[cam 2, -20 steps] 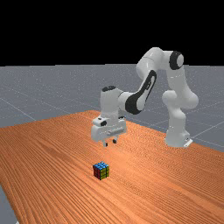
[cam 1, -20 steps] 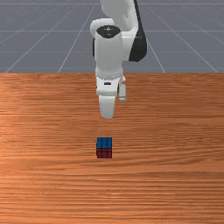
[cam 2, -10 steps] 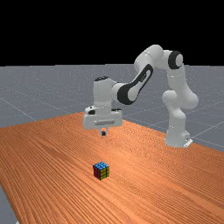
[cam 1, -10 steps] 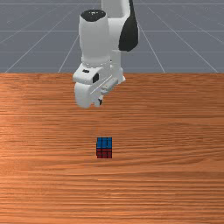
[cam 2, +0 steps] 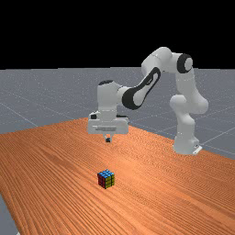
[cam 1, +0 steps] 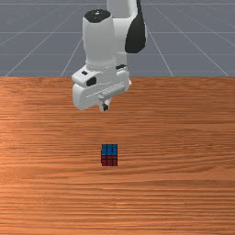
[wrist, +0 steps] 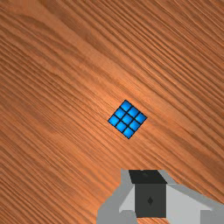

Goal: Rotate the cube till the blue face upward

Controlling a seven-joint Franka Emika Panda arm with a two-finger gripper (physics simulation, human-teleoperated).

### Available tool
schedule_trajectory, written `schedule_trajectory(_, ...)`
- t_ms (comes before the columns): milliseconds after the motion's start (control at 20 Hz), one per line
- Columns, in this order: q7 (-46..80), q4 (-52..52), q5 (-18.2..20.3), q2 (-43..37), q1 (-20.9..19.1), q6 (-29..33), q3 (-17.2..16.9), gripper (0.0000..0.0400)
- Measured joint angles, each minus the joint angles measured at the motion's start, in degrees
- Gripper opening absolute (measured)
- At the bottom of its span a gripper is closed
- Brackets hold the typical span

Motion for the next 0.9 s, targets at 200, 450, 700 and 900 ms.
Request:
schedule_trajectory(200,8.32,0.19,1.00,0.32,0.93,0.02,-1.12,0.0000)
schedule_trajectory(450,18.75,0.35,2.32,0.83,2.15,0.18,-2.47,0.0000)
schedule_trajectory(700,29.10,0.45,3.73,1.34,3.36,0.47,-3.84,0.0000)
schedule_trajectory(900,36.65,0.56,4.88,2.00,4.21,0.58,-4.81,0.0000)
